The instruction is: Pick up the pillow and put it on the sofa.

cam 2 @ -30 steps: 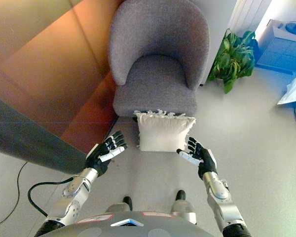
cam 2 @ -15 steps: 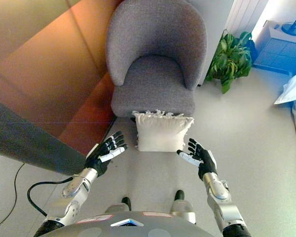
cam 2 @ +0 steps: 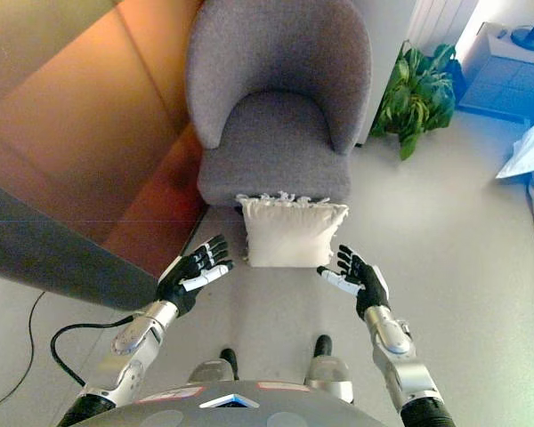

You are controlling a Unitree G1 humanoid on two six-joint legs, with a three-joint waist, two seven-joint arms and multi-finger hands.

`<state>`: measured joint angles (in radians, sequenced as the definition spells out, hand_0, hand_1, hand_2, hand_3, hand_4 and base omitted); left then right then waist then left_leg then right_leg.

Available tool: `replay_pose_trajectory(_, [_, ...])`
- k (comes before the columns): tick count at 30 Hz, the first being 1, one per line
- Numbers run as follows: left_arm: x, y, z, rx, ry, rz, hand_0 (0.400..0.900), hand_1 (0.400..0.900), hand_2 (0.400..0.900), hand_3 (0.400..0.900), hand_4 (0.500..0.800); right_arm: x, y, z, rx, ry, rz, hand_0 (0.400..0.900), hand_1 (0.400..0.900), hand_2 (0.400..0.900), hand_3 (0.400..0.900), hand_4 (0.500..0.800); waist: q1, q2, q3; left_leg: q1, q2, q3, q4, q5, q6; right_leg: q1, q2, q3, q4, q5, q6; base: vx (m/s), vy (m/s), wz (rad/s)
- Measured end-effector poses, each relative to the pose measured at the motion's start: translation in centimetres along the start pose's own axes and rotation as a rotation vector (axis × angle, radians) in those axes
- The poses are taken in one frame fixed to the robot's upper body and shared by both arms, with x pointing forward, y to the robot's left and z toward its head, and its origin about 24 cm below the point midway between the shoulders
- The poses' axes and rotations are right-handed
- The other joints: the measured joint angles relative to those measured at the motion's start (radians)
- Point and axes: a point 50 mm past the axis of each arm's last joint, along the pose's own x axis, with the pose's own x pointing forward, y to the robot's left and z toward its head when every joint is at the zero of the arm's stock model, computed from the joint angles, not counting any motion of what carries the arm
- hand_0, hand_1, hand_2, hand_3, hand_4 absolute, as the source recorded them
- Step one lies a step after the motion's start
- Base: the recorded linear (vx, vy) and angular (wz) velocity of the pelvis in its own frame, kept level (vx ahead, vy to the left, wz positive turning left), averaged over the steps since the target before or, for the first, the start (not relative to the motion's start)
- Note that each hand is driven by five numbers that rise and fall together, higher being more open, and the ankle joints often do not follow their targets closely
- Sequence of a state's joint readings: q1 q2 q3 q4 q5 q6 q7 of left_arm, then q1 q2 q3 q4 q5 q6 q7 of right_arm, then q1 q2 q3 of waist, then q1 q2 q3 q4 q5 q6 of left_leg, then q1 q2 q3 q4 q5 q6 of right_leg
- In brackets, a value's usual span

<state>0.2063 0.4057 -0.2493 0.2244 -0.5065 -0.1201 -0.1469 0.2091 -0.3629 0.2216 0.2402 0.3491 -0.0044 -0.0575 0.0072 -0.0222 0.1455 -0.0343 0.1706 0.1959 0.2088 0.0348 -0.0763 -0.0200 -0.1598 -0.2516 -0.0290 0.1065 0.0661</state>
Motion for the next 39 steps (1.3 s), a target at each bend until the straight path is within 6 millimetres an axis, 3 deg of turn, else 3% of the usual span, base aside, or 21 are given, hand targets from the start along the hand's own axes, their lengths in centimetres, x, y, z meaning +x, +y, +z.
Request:
replay_pose_trajectory(4, [-0.2,-0.3,-0.3,-0.008,0.002,-0.048,0.9,0.9,0.9,0.9,0.8,0.3,-0.3,0.6,-0.016,-0.019,0.005,0.9,0.9,0.9,0.9,0.8,0.001,-0.039,0.034,-0.048,-0.025,-0.012,0.115,0.056,-0.014,0.018,-0.03,0.032,-0.05,-0.005,-0.003,0.39,0.131,-0.33])
replay_pose_trajectory(5, [-0.3,-0.9,-0.7,-0.033,0.006,-0.061,0.9,0.9,0.9,0.9,0.8,0.2,-0.9,0.7,-0.044,-0.02,0.001,0.9,0.9,0.9,0.9,0.8,0.009,0.009,0.026,-0.034,-0.022,-0.014,0.018,0.037,0.005,0.02,-0.001,0.037,-0.047,-0.032,0.04,0.47,0.208,-0.44])
replay_pose_trajectory(6, [-0.4,-1.8,-0.7,-0.058,-0.014,-0.084,0.9,0.9,0.9,0.9,0.8,-0.2,-2.0,1.2,-0.09,-0.034,-0.004,0.9,0.9,0.9,0.9,0.8,0.003,0.108,0.029,-0.024,0.054,-0.028,-0.051,-0.012,-0.016,-0.035,0.065,0.016,0.145,-0.061,0.009,0.56,0.213,-0.56])
replay_pose_trajectory(7, [-0.4,-1.3,0.3,-0.02,-0.051,-0.096,0.9,0.9,0.9,0.9,0.8,-0.1,-1.6,0.7,-0.067,-0.018,-0.005,0.9,0.9,0.9,0.9,0.8,0.005,0.081,0.048,0.006,0.045,-0.015,-0.075,-0.061,-0.058,-0.062,0.045,0.038,0.312,-0.228,-0.034,0.56,0.17,-0.62])
replay_pose_trajectory(8, [0.0,-0.9,0.9,-0.006,-0.073,-0.091,0.9,0.9,0.9,0.9,0.8,-0.4,-1.2,-0.2,-0.052,0.016,0.007,0.9,0.9,0.9,0.9,0.8,0.014,0.054,0.079,0.027,0.052,-0.008,-0.05,-0.054,-0.073,-0.063,0.041,0.052,0.349,-0.253,-0.04,0.6,0.166,-0.66])
replay_pose_trajectory(9, [-0.2,-0.9,0.8,-0.006,-0.066,-0.088,0.9,0.9,0.9,0.9,0.8,-0.9,-1.0,-1.1,-0.045,0.046,0.02,0.9,0.9,0.9,0.9,0.8,0.018,0.045,0.087,-0.011,0.07,-0.025,0.028,-0.057,-0.076,-0.029,0.064,0.075,0.308,-0.24,-0.049,0.6,0.164,-0.63])
replay_pose_trajectory(10, [-0.3,-0.8,0.6,-0.006,-0.063,-0.088,0.9,0.9,0.9,0.9,0.8,-1.3,-0.9,-1.9,-0.035,0.074,0.025,0.9,0.9,0.9,0.9,0.8,0.026,0.019,0.092,-0.044,0.06,-0.032,0.036,-0.069,-0.089,-0.005,0.067,0.109,0.263,-0.224,-0.048,0.68,0.205,-0.59])
replay_pose_trajectory(12, [-0.7,-1.0,0.2,-0.018,-0.066,-0.085,0.9,0.9,0.9,0.9,0.8,-1.6,-0.9,-2.5,-0.037,0.09,0.041,0.9,0.9,0.9,0.9,0.8,0.045,-0.005,0.101,-0.089,0.05,-0.026,-0.083,-0.05,-0.091,0.04,0.066,0.143,0.164,-0.178,-0.038,0.63,0.234,-0.47])
replay_pose_trajectory(16, [-1.2,-0.8,-0.7,-0.029,-0.027,-0.066,0.9,0.9,0.9,0.9,0.8,-1.4,-1.4,-2.0,-0.076,0.08,0.073,0.9,0.9,0.9,0.9,0.8,0.084,0.052,0.091,-0.072,0.111,0.043,-0.181,-0.004,-0.083,0.105,0.062,0.146,0.096,-0.178,-0.03,0.6,0.31,-0.16])
replay_pose_trajectory(18, [-1.2,-0.5,-0.6,-0.024,-0.026,-0.059,0.9,0.9,0.9,0.9,0.8,-0.9,-1.1,-0.8,-0.09,0.037,0.083,0.9,0.9,0.9,0.9,0.8,0.092,0.054,0.078,-0.106,0.077,0.08,-0.048,-0.012,-0.061,0.115,-0.003,0.174,0.077,-0.203,0.009,0.47,0.337,0.04])
replay_pose_trajectory(19, [-1.0,-0.6,-0.5,-0.036,-0.037,-0.059,0.9,0.9,0.9,0.9,0.8,-0.9,-1.2,-0.2,-0.095,0.013,0.083,0.9,0.9,0.9,0.9,0.8,0.112,0.071,0.073,-0.125,0.077,0.105,-0.019,0.003,-0.002,0.078,-0.024,0.156,0.278,-0.228,0.049,0.48,0.355,0.34])
replay_pose_trajectory(20, [-1.2,0.0,0.0,-0.022,-0.052,-0.049,0.9,0.9,0.9,0.9,0.8,-1.0,-0.5,-0.6,-0.063,0.025,0.09,0.9,0.9,0.9,0.9,0.8,0.117,0.028,0.053,-0.128,0.038,0.134,-0.016,-0.002,0.025,0.016,-0.08,0.152,0.596,-0.293,0.095,0.49,0.397,0.31])
replay_pose_trajectory(22, [-1.1,1.2,1.2,0.037,-0.071,-0.044,0.9,0.9,0.9,0.9,0.8,-1.6,0.8,-1.8,-0.002,0.061,0.095,0.9,0.9,0.9,0.9,0.8,0.137,-0.072,0.02,-0.111,-0.078,0.131,-0.027,-0.003,0.08,0.038,-0.166,0.12,0.784,-0.223,0.104,0.52,0.405,0.15])
replay_pose_trajectory(23, [-1.1,1.4,1.1,0.04,-0.057,-0.039,0.9,0.9,0.9,0.9,0.8,-1.4,1.2,-1.8,0.01,0.063,0.087,0.9,0.9,0.9,0.9,0.8,0.135,-0.081,0.016,-0.108,-0.103,0.126,0.005,-0.031,0.096,0.064,-0.18,0.112,0.75,-0.186,0.106,0.49,0.327,0.24])
replay_pose_trajectory(25, [-1.5,1.4,0.6,0.038,-0.029,-0.04,0.9,0.9,0.9,0.9,0.8,-1.7,1.7,-1.6,0.01,0.05,0.069,0.9,0.9,0.9,0.9,0.8,0.131,-0.052,0.017,-0.035,-0.129,0.094,-0.078,-0.025,0.119,0.051,-0.212,0.097,0.787,-0.038,0.122,0.42,0.183,0.38])
replay_pose_trajectory(27, [-1.4,1.8,0.9,0.052,-0.026,-0.026,0.9,0.9,0.9,0.9,0.8,-1.7,2.3,-1.0,-0.07,0.022,0.062,0.9,0.9,0.9,0.9,0.8,0.118,-0.036,0.021,0.023,-0.153,0.089,-0.15,-0.021,0.142,-0.007,-0.217,0.058,0.828,-0.108,0.125,0.38,0.0,0.46])
replay_pose_trajectory(29, [-1.3,2.0,1.2,0.059,-0.036,-0.025,0.9,0.9,0.9,0.9,0.8,-1.5,1.8,-0.5,-0.204,-0.01,0.013,0.9,0.9,0.9,0.9,0.8,0.1,-0.014,0.022,0.057,-0.162,0.076,-0.204,-0.004,0.149,-0.066,-0.194,-0.009,0.754,-0.189,0.1,0.27,-0.186,0.61])
replay_pose_trajectory(32, [-0.8,1.8,1.7,0.063,-0.042,-0.036,0.9,0.9,0.9,0.9,0.8,-1.5,0.2,0.0,-0.395,-0.038,-0.076,0.9,0.9,0.9,0.9,0.8,0.059,0.002,0.028,0.062,-0.166,0.025,-0.216,-0.009,0.151,-0.108,-0.168,-0.072,0.49,-0.192,0.093,0.42,-0.357,0.8])
replay_pose_trajectory(34, [-0.5,1.8,1.7,0.064,-0.032,-0.039,0.9,0.9,0.9,0.9,0.8,-1.7,-1.2,0.4,-0.505,-0.052,-0.135,0.9,0.9,0.9,0.9,0.8,0.029,0.0,0.027,0.067,-0.18,-0.026,-0.219,-0.015,0.149,-0.095,-0.172,-0.045,0.205,-0.138,0.137,0.51,-0.357,1.06])
replay_pose_trajectory(36, [-0.4,1.8,1.6,0.065,-0.018,-0.041,0.9,0.9,0.9,0.9,0.8,-1.5,-2.3,0.8,-0.585,-0.066,-0.195,0.9,0.9,0.9,0.9,0.8,0.007,-0.003,0.027,0.078,-0.187,-0.087,-0.221,-0.028,0.137,-0.07,-0.185,0.023,-0.062,-0.024,0.154,0.44,-0.25,0.84])
replay_pose_trajectory(39, [-1.1,1.9,0.7,0.061,0.013,-0.042,0.9,0.9,0.9,0.9,0.8,-1.6,-2.9,0.7,-0.664,-0.056,-0.251,0.9,0.9,0.9,0.9,0.8,-0.02,-0.018,0.028,0.115,-0.191,-0.165,-0.229,-0.048,0.115,-0.067,-0.231,0.068,-0.059,0.067,0.157,0.36,-0.249,0.48])
